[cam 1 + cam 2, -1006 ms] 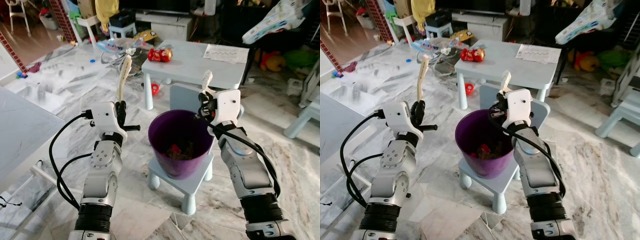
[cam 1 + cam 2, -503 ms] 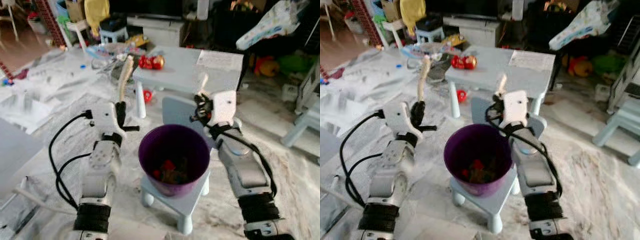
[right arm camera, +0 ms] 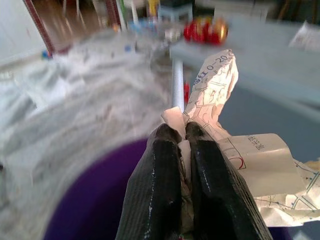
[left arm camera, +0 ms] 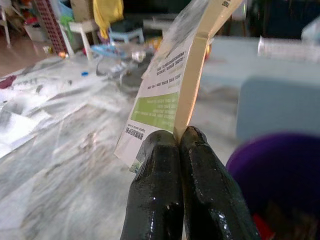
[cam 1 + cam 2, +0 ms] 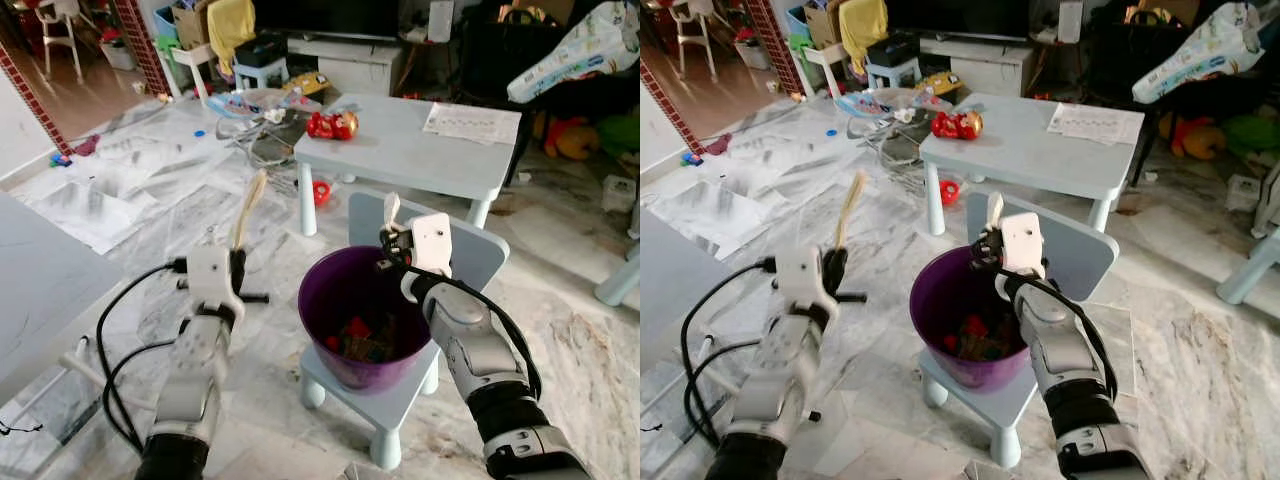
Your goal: Picking trash to rubbish bin
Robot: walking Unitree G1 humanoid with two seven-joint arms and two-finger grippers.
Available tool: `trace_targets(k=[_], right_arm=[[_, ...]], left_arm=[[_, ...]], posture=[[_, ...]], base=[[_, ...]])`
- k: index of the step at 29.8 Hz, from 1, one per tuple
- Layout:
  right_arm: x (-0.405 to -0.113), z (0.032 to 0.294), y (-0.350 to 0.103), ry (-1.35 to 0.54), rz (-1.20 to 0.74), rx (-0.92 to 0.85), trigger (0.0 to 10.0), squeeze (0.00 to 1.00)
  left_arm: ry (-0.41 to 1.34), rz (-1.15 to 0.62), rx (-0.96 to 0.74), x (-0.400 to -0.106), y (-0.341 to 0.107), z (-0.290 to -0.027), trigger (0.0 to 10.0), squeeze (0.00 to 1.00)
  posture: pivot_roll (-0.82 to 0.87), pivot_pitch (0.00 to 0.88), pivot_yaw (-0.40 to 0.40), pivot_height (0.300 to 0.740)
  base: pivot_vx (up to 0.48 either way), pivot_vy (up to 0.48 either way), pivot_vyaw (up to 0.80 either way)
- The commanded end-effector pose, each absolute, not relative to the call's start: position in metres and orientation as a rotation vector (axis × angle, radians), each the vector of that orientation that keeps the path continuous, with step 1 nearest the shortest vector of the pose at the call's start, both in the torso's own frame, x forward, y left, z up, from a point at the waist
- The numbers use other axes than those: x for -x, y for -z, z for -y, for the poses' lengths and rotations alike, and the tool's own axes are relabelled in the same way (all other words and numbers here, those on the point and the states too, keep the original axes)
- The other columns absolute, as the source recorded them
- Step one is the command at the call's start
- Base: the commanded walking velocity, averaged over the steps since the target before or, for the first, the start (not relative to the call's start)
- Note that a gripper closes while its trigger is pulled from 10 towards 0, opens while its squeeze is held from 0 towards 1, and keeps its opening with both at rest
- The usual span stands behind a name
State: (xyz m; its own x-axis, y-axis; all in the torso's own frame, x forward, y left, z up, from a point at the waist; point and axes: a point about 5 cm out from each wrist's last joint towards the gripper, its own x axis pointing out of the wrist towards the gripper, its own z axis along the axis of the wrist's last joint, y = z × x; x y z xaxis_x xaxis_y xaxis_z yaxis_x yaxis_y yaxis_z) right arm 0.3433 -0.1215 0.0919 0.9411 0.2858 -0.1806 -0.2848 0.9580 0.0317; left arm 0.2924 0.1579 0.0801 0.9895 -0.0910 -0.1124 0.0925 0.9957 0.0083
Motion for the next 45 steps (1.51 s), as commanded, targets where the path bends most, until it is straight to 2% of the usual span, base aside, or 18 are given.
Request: trace_targets(k=[1, 12, 13, 25, 36, 42, 45], right_arm=[[-0.345, 0.12, -0.081, -0.303, -0.231, -0.022, 10.0, 0.0], [-0.334, 0.107, -0.045, -0.372, -0.417, -0.048, 10.0, 0.0], [-0.335, 0.106, -0.044, -0.361, -0.415, -0.05, 10.0, 1.0], [-0.34, 0.112, -0.051, -0.268, -0.325, -0.016, 10.0, 1.0], [-0.342, 0.114, -0.053, -0.248, -0.315, -0.058, 10.0, 1.0], [-0.343, 0.113, -0.054, -0.245, -0.307, -0.047, 10.0, 1.0], [-0.345, 0.119, -0.058, -0.196, -0.274, 0.009, 10.0, 1.0]], left_arm=[[0.145, -0.1, -0.053, -0.285, -0.084, -0.158, 10.0, 0.0], [0.198, -0.165, -0.105, -0.233, -0.08, -0.18, 10.0, 0.0], [0.19, -0.181, -0.113, -0.227, -0.078, -0.185, 10.0, 0.0], [0.197, -0.198, -0.115, -0.221, -0.085, -0.184, 10.0, 0.0], [0.205, -0.193, -0.11, -0.227, -0.088, -0.181, 10.0, 0.0], [0.201, -0.187, -0.108, -0.231, -0.089, -0.181, 10.0, 0.0], [0.22, -0.169, -0.082, -0.243, -0.091, -0.174, 10.0, 0.0]], posture=[[0.02, 0.083, 0.102, 0.74], [0.11, 0.131, 0.12, 0.74], [0.12, 0.135, 0.123, 0.74], [0.13, 0.149, 0.134, 0.74], [0.13, 0.131, 0.134, 0.74], [0.12, 0.121, 0.129, 0.74], [0.09, 0.108, 0.124, 0.74]], base=[[0.0, 0.0, 0.0], [0.0, 0.0, 0.0], [0.0, 0.0, 0.0], [0.0, 0.0, 0.0], [0.0, 0.0, 0.0], [0.0, 0.0, 0.0], [0.0, 0.0, 0.0]])
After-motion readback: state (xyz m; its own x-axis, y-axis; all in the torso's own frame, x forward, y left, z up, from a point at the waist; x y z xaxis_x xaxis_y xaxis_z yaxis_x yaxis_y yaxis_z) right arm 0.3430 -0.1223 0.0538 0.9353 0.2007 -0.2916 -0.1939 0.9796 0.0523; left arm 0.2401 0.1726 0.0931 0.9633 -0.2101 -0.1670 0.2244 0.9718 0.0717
